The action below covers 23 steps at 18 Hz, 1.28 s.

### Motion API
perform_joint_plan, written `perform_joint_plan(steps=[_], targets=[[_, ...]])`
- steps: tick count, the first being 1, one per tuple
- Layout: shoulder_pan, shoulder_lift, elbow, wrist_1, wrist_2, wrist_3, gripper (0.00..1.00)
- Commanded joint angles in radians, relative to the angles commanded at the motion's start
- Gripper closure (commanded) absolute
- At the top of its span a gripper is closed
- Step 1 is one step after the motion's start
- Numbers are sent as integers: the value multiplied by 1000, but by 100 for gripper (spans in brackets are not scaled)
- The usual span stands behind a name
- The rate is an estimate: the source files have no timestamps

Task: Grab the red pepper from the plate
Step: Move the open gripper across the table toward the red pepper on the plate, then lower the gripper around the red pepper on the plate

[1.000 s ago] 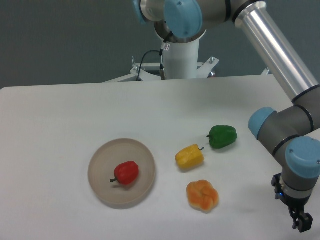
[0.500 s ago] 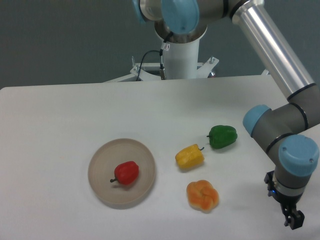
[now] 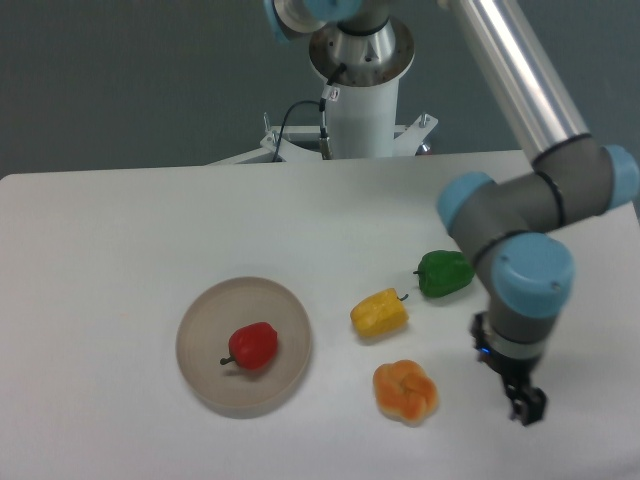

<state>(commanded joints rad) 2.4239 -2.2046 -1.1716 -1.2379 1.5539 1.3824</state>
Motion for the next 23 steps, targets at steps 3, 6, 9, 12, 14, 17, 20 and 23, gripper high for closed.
perform_joint_plan(steps=[3, 6, 9, 12, 14, 17, 20, 23], targets=[[-55, 68, -86, -2, -2, -100, 0], [-112, 111, -157, 3, -18, -190, 0], [-176, 123, -198, 15, -28, -305, 0], [-229, 111, -200, 29, -50, -402, 0], [-249, 103, -204, 69, -72, -446, 0], [-264, 83, -204, 110, -80, -486, 0], [-279, 63, -206, 144, -90, -526, 0], [-281, 51, -206, 152, -120, -548, 0]])
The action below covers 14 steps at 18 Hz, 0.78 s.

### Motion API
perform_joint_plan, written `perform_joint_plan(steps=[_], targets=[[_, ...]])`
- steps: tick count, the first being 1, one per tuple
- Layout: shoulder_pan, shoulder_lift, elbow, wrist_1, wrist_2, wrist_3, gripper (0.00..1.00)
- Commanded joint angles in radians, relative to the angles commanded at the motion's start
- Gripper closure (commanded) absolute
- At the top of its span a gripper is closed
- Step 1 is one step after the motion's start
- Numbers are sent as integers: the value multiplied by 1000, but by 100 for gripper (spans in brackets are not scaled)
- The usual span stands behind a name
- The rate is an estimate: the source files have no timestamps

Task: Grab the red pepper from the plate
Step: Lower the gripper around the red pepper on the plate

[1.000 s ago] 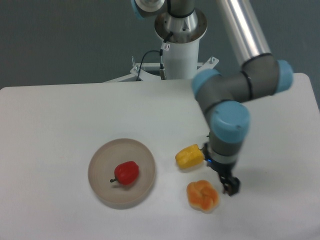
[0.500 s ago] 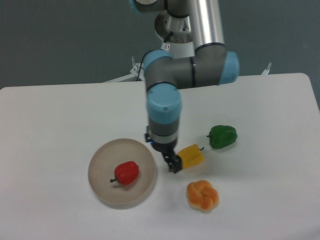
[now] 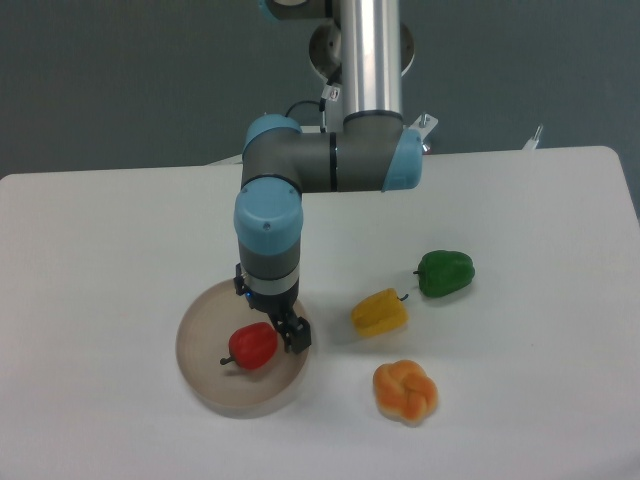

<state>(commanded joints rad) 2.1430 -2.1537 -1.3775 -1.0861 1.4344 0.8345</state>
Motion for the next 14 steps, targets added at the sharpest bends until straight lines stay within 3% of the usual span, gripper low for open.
perform_joint_plan(steps=[14], targets=[[-11, -31, -2, 5, -12, -15, 0]])
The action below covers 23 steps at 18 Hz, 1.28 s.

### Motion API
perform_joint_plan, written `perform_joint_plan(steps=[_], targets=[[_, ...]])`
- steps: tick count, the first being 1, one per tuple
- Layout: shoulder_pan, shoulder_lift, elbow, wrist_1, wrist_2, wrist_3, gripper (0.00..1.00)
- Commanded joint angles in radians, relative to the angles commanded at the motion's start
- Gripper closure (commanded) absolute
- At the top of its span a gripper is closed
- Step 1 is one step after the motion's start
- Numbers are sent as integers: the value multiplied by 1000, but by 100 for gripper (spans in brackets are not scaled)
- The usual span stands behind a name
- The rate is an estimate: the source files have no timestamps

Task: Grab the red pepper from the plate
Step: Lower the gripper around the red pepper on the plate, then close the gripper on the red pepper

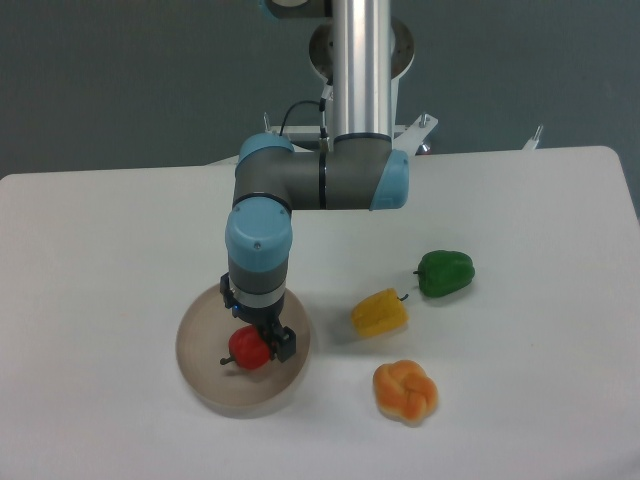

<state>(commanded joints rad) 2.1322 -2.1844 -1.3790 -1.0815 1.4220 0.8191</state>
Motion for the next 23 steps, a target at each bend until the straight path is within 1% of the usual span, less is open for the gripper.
perform_joint_plan(steps=[3, 12, 19, 22, 23], targets=[[-12, -12, 0, 24, 0, -6, 0], [-24, -29, -11, 28, 2, -37, 0], [-32, -44, -14, 49, 3, -54, 1], [-32, -46, -12, 49, 3, -52, 40], [-32, -46, -11, 49, 2, -48, 46]])
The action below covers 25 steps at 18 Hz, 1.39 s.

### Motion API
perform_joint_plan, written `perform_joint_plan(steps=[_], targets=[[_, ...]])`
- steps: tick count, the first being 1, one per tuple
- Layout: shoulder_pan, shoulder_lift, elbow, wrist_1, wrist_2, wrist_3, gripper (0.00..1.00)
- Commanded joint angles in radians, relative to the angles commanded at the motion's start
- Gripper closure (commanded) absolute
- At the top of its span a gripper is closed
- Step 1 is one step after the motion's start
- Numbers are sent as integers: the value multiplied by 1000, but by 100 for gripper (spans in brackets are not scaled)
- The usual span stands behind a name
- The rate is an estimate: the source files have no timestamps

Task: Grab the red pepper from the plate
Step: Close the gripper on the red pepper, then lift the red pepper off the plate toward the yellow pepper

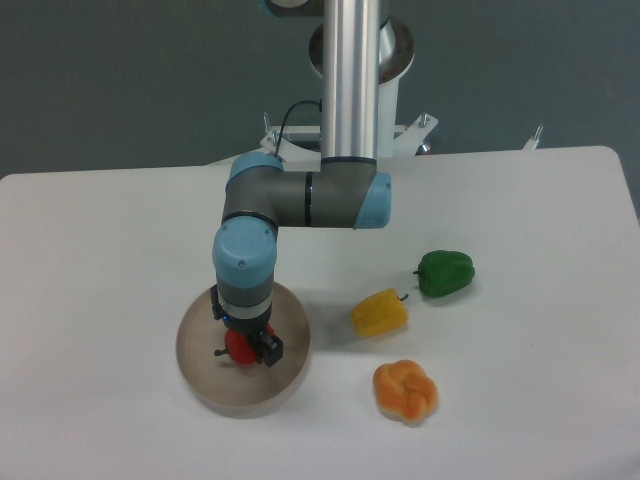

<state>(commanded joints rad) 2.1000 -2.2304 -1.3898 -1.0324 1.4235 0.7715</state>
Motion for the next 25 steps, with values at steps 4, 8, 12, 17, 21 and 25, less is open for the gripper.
perform_joint_plan(steps=[4, 8, 12, 17, 21, 25], targets=[[2, 6, 0, -2, -2, 2, 60], [6, 14, 6, -3, -3, 8, 62], [38, 50, 15, -28, -2, 57, 62], [129, 87, 61, -172, 5, 225, 62], [225, 100, 112, -270, 12, 388, 62], [316, 101, 140, -290, 61, 552, 61]])
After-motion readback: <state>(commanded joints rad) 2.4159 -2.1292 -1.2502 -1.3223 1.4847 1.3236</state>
